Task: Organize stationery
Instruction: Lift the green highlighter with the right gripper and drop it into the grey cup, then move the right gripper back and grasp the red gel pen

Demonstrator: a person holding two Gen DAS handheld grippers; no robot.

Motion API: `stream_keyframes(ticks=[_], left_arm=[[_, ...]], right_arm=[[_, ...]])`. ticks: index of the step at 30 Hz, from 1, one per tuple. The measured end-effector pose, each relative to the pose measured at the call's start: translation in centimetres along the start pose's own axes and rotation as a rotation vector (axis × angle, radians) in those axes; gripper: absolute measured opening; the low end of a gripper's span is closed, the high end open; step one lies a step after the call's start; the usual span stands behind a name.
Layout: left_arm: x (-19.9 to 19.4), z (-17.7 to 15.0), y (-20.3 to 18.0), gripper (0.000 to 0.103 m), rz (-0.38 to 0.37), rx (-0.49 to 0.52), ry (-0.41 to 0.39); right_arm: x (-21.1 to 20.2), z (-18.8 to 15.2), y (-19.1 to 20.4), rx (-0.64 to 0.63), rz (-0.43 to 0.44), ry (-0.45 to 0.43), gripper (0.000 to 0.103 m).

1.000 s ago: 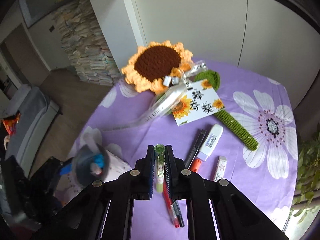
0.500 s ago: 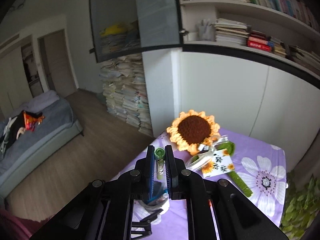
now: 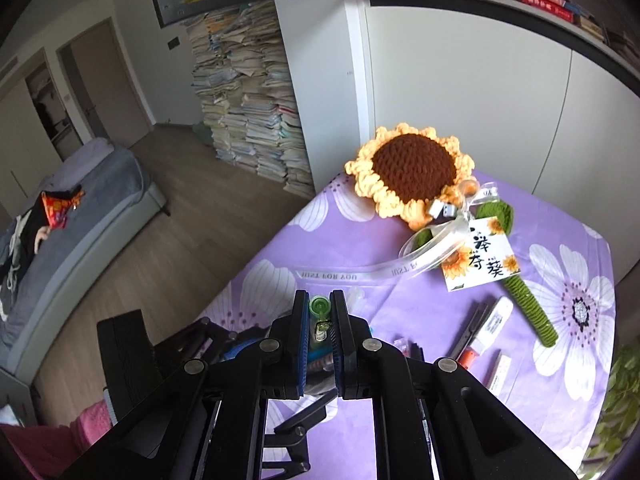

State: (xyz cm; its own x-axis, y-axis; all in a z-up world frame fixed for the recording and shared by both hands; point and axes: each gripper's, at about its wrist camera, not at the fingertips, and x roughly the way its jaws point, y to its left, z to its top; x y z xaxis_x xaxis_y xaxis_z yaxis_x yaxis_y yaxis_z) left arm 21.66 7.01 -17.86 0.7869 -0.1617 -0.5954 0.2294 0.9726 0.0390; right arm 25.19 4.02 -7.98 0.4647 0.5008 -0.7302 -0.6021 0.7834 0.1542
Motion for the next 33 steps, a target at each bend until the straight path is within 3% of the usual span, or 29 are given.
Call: stream_keyframes(ticks=[6,14,22,33], left_arm=[[0.0,0.0,0.2,0.066,-0.002,-0.003,-0.001],[0.0,-0.2,0.2,0.067,0.002,-0.002,-0.008],[0.0,-0.9,0.2,0.066,0.000,-0.015,-0.075],[0.0,-0.8,0.6,0.066,-0.006,-0.027,-0.078]], right_arm=[[0.6,-0.6,-0.6,0.033,0.042,0.048,0.011],[-1.4,-1.0,-1.9,0.084,0.055,0.001,0.011],[-2.5,-3.3,-7.0,0.241,-0.015,-0.011,0.011],[2.5,-6.3,-9.0,0.243,-0.092,0.168,0.011]])
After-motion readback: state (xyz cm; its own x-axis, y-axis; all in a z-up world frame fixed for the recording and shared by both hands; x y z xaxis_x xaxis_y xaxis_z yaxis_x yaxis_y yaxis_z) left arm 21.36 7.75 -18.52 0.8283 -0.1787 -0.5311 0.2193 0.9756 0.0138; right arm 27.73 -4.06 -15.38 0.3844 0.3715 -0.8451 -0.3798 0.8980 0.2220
